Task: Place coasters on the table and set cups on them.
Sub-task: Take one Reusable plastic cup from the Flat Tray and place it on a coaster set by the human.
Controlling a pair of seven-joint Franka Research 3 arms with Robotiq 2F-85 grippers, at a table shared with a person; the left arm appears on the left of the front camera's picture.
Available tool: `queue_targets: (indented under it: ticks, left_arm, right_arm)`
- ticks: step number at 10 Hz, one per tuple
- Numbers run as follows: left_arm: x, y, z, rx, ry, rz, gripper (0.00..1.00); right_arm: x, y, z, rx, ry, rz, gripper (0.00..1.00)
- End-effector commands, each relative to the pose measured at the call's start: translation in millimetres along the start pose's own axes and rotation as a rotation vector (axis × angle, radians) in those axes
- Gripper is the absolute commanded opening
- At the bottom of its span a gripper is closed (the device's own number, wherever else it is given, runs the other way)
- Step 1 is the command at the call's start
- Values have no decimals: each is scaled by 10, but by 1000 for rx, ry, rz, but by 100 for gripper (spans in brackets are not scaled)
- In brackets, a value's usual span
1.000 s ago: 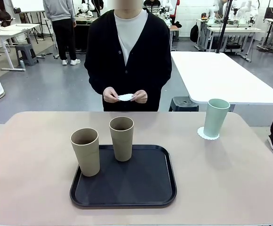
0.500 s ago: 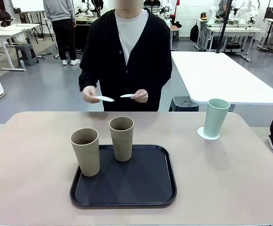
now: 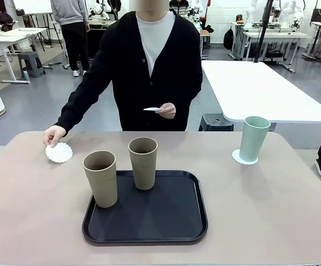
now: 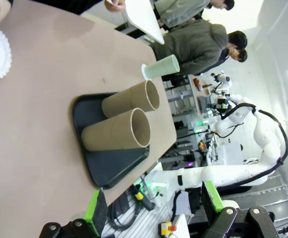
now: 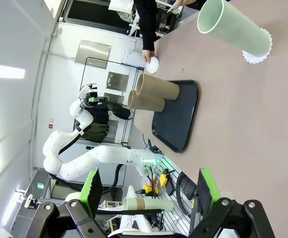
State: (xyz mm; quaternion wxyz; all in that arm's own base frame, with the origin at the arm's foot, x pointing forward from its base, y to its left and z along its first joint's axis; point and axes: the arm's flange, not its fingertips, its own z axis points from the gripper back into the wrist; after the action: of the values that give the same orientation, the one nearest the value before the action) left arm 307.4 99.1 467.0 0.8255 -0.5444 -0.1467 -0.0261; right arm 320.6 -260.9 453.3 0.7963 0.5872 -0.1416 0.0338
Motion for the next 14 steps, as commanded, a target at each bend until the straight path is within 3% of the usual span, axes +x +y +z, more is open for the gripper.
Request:
queue_targets:
  ticks: [1,14]
  left_arm:
    - [8,-12,-6,-8,-8,0,100]
    - [0,0,0,0,0,0,100]
  right_arm:
    - [35,-1,-7,0,-13,-19,100]
    - [35,-1,-7,0,-13,-19,100]
